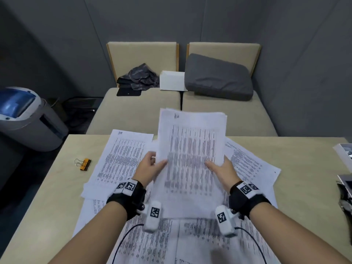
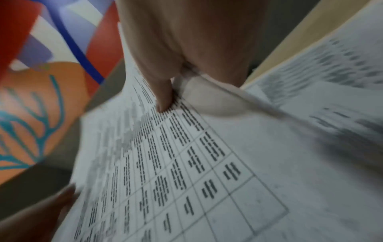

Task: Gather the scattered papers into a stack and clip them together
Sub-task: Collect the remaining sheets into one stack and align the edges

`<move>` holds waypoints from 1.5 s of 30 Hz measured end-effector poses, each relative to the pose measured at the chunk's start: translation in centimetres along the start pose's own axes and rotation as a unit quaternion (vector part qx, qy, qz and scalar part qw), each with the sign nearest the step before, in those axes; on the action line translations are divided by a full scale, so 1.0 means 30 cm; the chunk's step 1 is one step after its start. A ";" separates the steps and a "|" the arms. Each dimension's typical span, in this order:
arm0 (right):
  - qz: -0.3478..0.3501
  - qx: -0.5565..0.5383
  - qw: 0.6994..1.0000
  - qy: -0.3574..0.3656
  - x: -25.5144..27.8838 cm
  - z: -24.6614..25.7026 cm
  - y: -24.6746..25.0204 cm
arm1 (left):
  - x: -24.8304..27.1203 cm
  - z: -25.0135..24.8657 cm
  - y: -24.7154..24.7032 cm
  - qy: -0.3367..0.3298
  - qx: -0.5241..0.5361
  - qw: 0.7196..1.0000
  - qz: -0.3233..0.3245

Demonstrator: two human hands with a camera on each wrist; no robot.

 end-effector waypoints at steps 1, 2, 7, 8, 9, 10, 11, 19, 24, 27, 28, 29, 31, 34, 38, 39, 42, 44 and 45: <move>0.000 0.010 1.000 -0.026 0.016 -0.052 0.012 | 0.003 0.075 0.012 0.030 -0.031 0.999 0.005; -0.003 0.030 0.998 -0.053 0.028 -0.116 0.029 | 0.011 0.158 0.036 0.061 -0.081 0.995 -0.003; -0.026 0.194 0.971 -0.139 0.042 -0.422 0.119 | 0.110 0.462 0.202 0.230 -0.359 0.903 -0.062; -0.034 0.207 0.966 -0.149 0.046 -0.449 0.134 | 0.129 0.487 0.216 0.249 -0.385 0.887 -0.061; -0.040 0.216 0.963 -0.154 0.044 -0.465 0.141 | 0.143 0.500 0.223 0.258 -0.402 0.876 -0.060; -0.044 0.225 0.960 -0.159 0.043 -0.471 0.147 | 0.148 0.515 0.224 0.260 -0.409 0.872 -0.064; -0.043 0.234 0.957 -0.166 0.042 -0.471 0.152 | 0.149 0.529 0.223 0.259 -0.407 0.873 -0.071; -0.009 0.252 0.937 -0.244 0.011 -0.519 0.144 | 0.091 0.580 0.174 0.236 -0.316 0.919 -0.015; -0.002 0.266 0.930 -0.254 -0.006 -0.541 0.154 | 0.054 0.501 0.144 0.167 -0.277 0.946 -0.002; 0.003 0.258 0.934 -0.247 -0.008 -0.552 0.153 | 0.039 0.463 0.131 0.154 -0.216 0.964 -0.011; 0.001 0.256 0.935 -0.246 -0.008 -0.553 0.153 | 0.036 0.454 0.128 0.156 -0.186 0.970 -0.013; 0.001 0.254 0.936 -0.244 -0.010 -0.557 0.153 | 0.032 0.443 0.127 0.155 -0.167 0.974 -0.012; 0.003 0.254 0.935 -0.246 -0.010 -0.558 0.152 | 0.024 0.408 0.122 0.134 -0.184 0.974 0.008; 0.008 0.254 0.932 -0.258 -0.010 -0.565 0.152 | 0.007 0.328 0.131 0.093 -0.241 0.966 0.023; 0.003 0.248 0.933 -0.260 -0.034 -0.612 0.173 | -0.022 0.202 0.190 0.041 -0.241 0.970 -0.018; 0.005 0.252 0.932 -0.261 -0.035 -0.617 0.176 | -0.031 0.170 0.208 0.027 -0.247 0.968 -0.031; 0.011 0.254 0.933 -0.255 -0.023 -0.585 0.169 | -0.041 0.035 0.264 -0.042 -0.246 0.965 -0.083; 0.011 0.230 0.938 -0.258 -0.009 -0.563 0.164 | -0.043 -0.062 0.313 -0.091 -0.218 0.963 -0.128; 0.012 0.217 0.942 -0.255 -0.003 -0.553 0.160 | -0.044 -0.106 0.333 -0.109 -0.199 0.963 -0.147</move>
Point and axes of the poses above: each hand's wrist, its own x-axis away from the middle knuckle, its own y-axis out of the back of the hand, z = x × y, the point moved 9 cm from there along -x, towards the middle knuckle, and after that the axes turned 3 degrees about -z, right-handed, at the moved point
